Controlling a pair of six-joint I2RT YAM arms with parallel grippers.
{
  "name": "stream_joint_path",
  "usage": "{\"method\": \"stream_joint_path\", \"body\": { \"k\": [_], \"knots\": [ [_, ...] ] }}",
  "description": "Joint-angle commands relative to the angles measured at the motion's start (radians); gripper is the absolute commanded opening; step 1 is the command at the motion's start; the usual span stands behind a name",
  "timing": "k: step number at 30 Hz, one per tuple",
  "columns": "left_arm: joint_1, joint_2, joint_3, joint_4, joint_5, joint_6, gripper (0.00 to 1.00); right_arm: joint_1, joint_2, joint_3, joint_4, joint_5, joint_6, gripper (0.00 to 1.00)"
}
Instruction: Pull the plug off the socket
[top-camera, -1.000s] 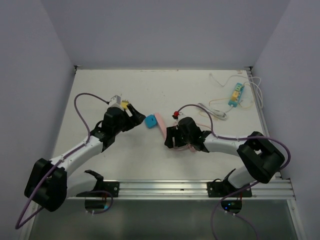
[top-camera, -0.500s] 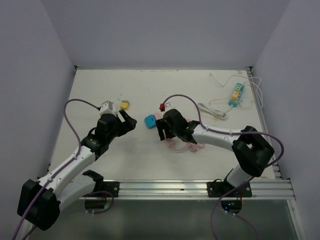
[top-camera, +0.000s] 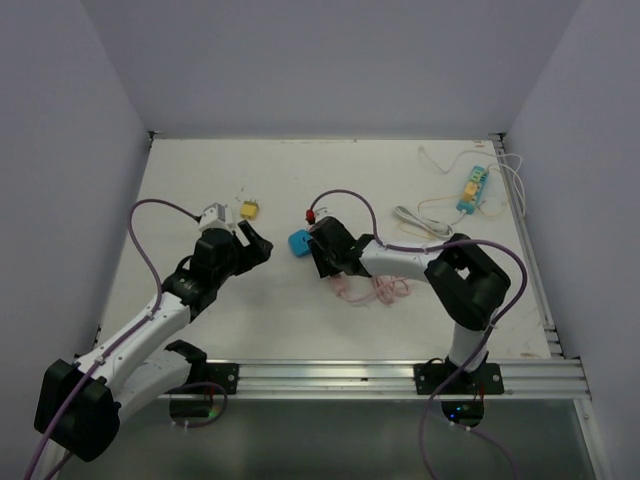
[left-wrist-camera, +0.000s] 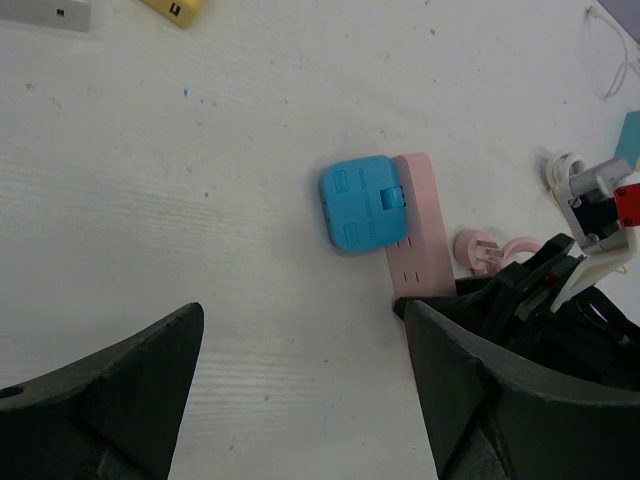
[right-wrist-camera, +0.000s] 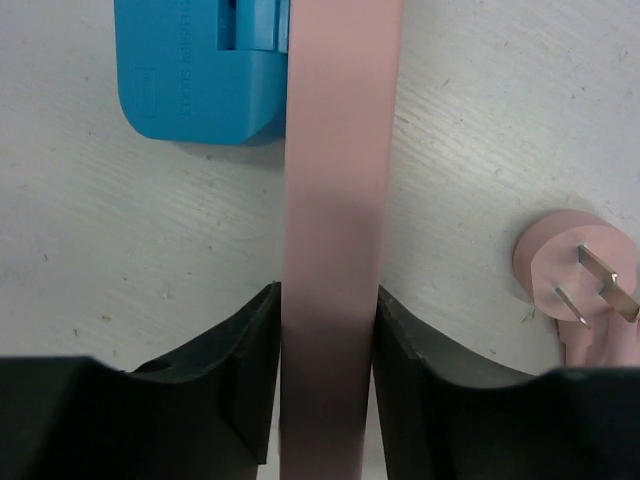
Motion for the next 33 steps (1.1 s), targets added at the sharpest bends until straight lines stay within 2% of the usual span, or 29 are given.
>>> {"method": "stream_joint_path", "body": {
  "k": [1,2,5,6,11,20,27,33],
  "knots": [
    [0.002,0.002,0.0,0.006,0.005,0.027,0.85,0.001,-0.001,0.006,0.007,0.032,0.011,0.4],
    [0.002,0.005,0.0,0.01,0.008,0.025,0.85,0.001,-0.002,-0.001,0.012,0.032,0.013,0.38],
    [0.002,0.019,0.0,0.026,0.033,0.019,0.85,0.0,-0.013,-0.024,0.019,0.026,0.017,0.14],
    [0.002,0.023,0.0,0.038,0.051,0.015,0.85,-0.001,-0.021,-0.03,0.03,0.024,0.02,0.01],
    [0.002,0.064,0.003,0.084,0.108,-0.008,0.85,-0.003,-0.082,-0.105,0.084,-0.061,0.046,0.0],
    [0.002,0.137,-0.003,0.174,0.172,-0.059,0.85,-0.065,-0.18,-0.289,0.29,-0.293,0.18,0.0],
    [0.001,0.261,-0.02,0.311,0.269,-0.116,0.84,-0.095,-0.159,-0.367,0.438,-0.425,0.252,0.0],
    [0.001,0.368,-0.001,0.395,0.304,-0.153,0.82,-0.105,-0.127,-0.395,0.508,-0.474,0.286,0.0]
  ]
}}
